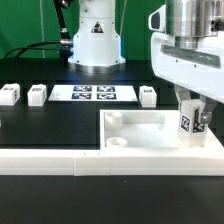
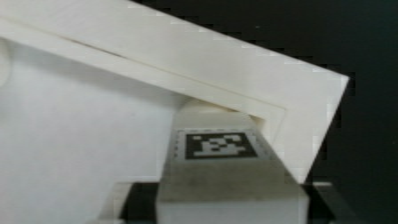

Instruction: Assemble square table

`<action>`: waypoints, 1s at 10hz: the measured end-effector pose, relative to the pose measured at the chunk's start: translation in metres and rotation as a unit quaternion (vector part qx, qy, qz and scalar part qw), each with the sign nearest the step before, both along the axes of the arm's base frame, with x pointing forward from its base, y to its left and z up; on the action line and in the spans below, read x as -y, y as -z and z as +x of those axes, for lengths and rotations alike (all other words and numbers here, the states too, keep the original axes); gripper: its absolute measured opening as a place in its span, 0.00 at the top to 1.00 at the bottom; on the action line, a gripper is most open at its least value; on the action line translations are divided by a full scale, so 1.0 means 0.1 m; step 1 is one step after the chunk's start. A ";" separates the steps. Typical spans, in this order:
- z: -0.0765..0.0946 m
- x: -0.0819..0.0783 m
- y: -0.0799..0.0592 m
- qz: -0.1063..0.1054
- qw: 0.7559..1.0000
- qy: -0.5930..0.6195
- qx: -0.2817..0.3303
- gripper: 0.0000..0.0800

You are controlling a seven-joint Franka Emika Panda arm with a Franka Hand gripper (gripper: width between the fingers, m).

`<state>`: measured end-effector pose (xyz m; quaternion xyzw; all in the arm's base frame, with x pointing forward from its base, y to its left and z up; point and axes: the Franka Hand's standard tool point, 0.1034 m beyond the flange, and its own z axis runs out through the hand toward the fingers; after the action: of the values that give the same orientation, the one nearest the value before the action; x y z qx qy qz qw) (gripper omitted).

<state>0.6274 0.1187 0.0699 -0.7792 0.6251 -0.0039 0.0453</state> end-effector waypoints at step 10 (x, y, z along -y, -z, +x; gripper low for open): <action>0.06 0.03 -0.02 0.042 0.987 0.155 0.010 0.22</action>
Offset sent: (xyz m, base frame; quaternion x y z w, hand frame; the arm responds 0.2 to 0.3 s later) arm -0.0108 -0.0098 -0.0070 0.0109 -0.0441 0.5153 0.8558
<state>0.6333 0.1153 0.0714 -0.6701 0.7375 0.0072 0.0834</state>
